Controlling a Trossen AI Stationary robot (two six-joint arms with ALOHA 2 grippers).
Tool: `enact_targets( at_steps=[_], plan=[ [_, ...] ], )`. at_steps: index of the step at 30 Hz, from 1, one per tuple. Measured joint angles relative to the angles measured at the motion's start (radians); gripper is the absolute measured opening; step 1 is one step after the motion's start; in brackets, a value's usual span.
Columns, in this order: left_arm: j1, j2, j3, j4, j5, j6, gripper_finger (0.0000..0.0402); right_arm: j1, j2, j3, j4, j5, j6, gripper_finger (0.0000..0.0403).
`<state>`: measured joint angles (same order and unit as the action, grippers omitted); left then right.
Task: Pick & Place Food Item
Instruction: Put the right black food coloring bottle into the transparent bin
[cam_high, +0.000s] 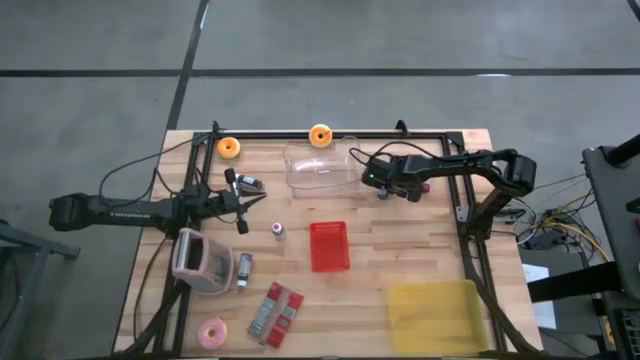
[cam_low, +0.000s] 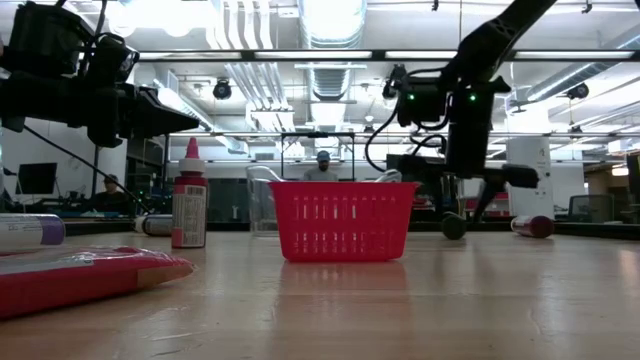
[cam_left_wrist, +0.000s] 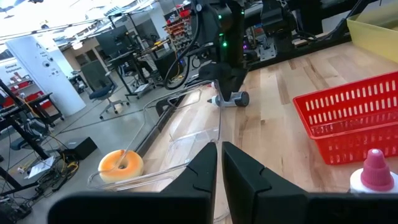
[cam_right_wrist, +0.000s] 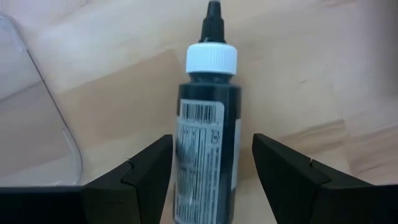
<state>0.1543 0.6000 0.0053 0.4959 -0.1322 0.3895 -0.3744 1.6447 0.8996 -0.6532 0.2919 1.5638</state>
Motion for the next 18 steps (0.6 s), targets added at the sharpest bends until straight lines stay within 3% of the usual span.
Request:
enact_targets(
  at_steps=[18],
  plan=[
    [0.0,0.0,0.0,0.0,0.0,0.0,0.0028,-0.018,-0.019,-0.018,0.045,0.04,-0.04,0.0217]
  ],
)
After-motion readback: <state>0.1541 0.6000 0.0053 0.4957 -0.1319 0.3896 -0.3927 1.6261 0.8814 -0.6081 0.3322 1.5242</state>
